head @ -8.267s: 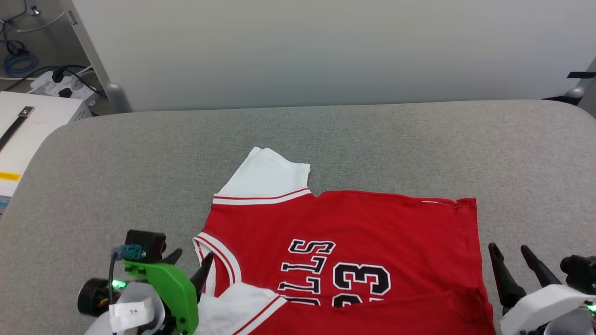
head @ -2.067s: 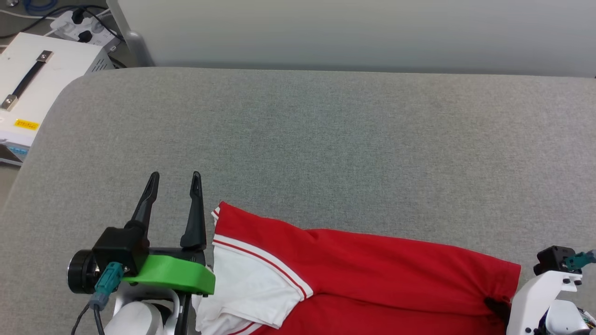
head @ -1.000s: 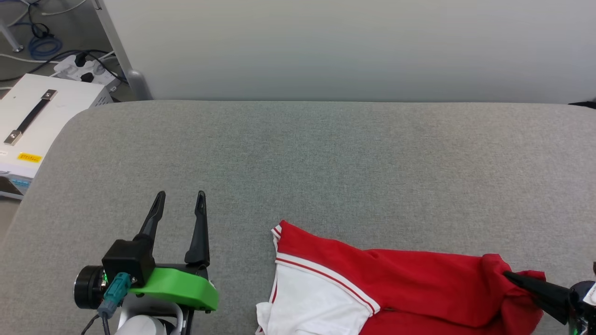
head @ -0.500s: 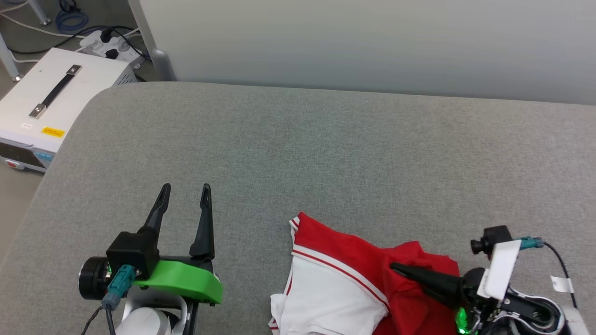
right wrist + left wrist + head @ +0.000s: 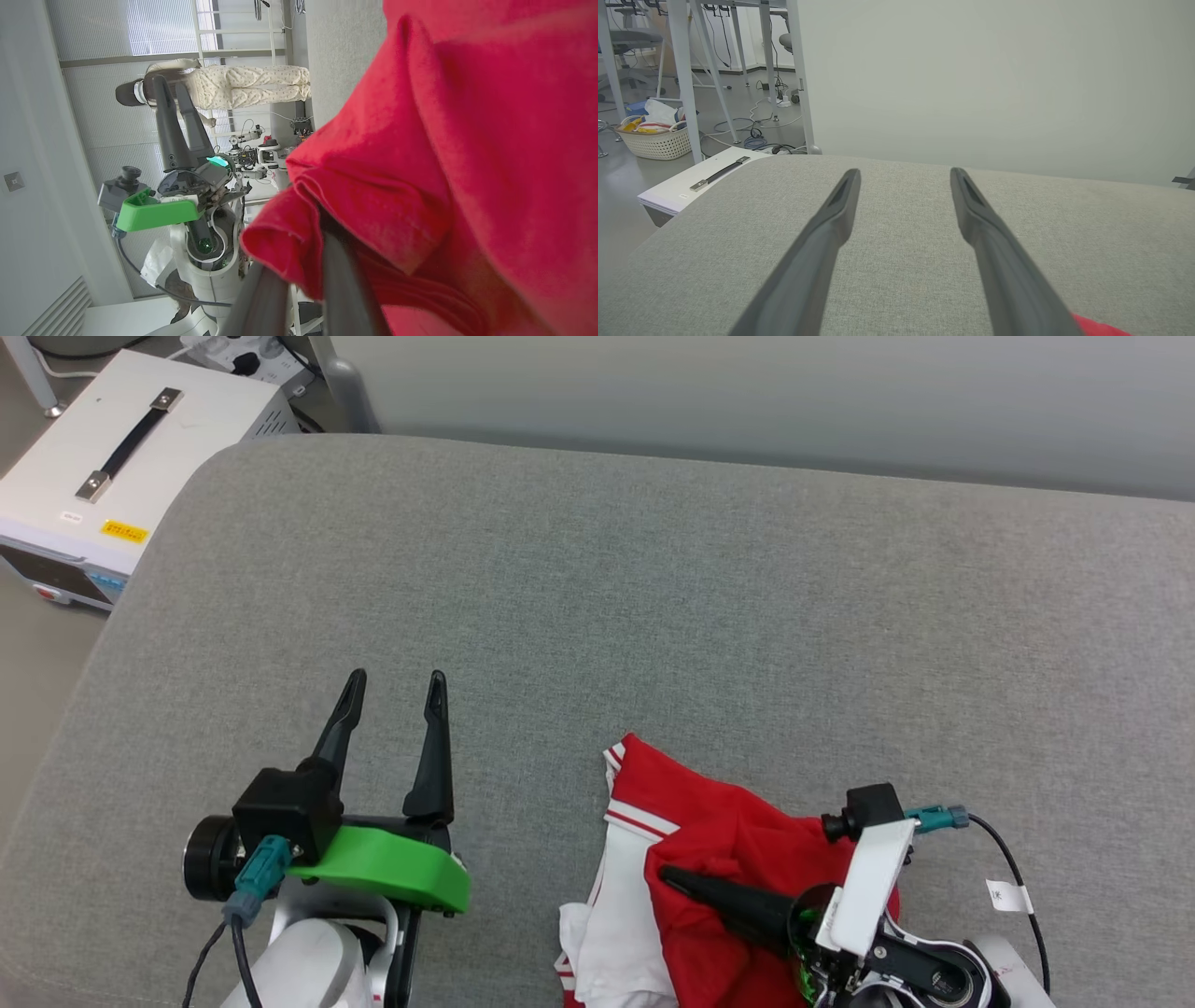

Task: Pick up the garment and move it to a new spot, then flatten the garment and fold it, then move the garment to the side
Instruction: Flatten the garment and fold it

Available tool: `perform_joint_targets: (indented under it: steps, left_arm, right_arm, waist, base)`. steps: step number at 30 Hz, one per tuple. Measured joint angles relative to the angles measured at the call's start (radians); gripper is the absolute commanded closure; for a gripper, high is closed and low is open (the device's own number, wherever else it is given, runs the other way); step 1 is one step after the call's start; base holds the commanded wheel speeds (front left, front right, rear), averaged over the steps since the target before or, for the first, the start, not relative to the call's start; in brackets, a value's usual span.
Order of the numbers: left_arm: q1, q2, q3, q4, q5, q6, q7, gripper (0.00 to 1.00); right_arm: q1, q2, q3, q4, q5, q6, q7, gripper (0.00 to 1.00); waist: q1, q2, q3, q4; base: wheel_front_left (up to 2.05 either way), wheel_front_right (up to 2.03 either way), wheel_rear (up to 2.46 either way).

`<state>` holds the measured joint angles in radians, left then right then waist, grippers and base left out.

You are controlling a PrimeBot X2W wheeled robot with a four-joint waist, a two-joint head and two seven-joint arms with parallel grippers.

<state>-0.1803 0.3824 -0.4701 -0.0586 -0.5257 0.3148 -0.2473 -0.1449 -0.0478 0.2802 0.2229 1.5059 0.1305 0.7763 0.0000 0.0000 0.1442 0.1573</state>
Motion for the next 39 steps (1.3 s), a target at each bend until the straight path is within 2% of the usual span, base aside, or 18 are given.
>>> perform_joint_targets:
  steps: [1, 2, 8, 13, 19, 22, 30, 36, 39]
  left_arm:
    - [-0.002, -0.003, 0.0, 0.004, 0.0, -0.003, 0.0, 0.0]
    - [-0.005, -0.006, 0.001, 0.01, 0.002, -0.004, 0.0, 0.0]
    - [-0.007, -0.015, 0.009, 0.027, 0.003, -0.012, -0.007, 0.0]
    - [-0.007, -0.018, 0.015, 0.043, 0.006, -0.021, -0.007, 0.0]
    - [-0.004, -0.017, 0.021, 0.051, 0.006, -0.021, -0.007, 0.0]
    - [0.006, -0.014, 0.026, 0.054, 0.007, -0.019, -0.008, 0.0]
    - [0.05, -0.007, 0.049, 0.068, 0.008, -0.006, -0.008, 0.0]
    - [0.086, -0.004, 0.06, 0.078, 0.025, -0.001, -0.008, 0.0]
    - [0.106, -0.003, 0.066, 0.082, 0.037, -0.001, -0.008, 0.0]
  right_arm:
    - [-0.002, 0.0, 0.004, 0.002, -0.01, 0.0, -0.024, 0.7]
    - [-0.001, 0.0, 0.008, 0.003, -0.018, 0.0, -0.043, 0.0]
    - [-0.001, -0.004, 0.025, -0.012, -0.04, 0.0, -0.095, 0.0]
    - [-0.002, -0.051, 0.043, -0.096, -0.131, 0.0, -0.179, 0.0]
    - [-0.009, -0.164, 0.068, -0.15, -0.449, 0.0, -0.444, 0.0]
    - [-0.006, -0.198, 0.026, -0.134, -0.609, 0.0, -0.571, 0.0]
    - [0.057, -0.185, -0.195, -0.122, -0.9, 0.0, -0.788, 0.0]
    - [0.132, -0.17, -0.261, -0.195, -1.1, 0.0, -0.888, 0.0]
    - [0.177, -0.157, -0.268, -0.235, -1.157, 0.0, -0.905, 0.0]
  waist:
    - [0.0, 0.0, 0.006, 0.002]
    - [0.0, 0.0, 0.011, 0.004]
    - [0.0, 0.0, 0.022, -0.001]
    - [0.0, 0.0, 0.003, -0.012]
    - [0.0, 0.0, -0.03, -0.027]
    - [0.0, 0.0, -0.048, -0.038]
    - [0.0, 0.0, -0.088, -0.083]
    - [0.0, 0.0, -0.125, -0.111]
    - [0.0, 0.0, -0.145, -0.123]
  base:
    - [0.0, 0.0, 0.0]
    - [0.0, 0.0, 0.0]
    - [0.0, 0.0, 0.0]
    - [0.0, 0.0, 0.0]
    - [0.0, 0.0, 0.0]
    - [0.0, 0.0, 0.0]
    - [0.0, 0.0, 0.0]
    - [0.0, 0.0, 0.0]
    - [0.0, 0.0, 0.0]
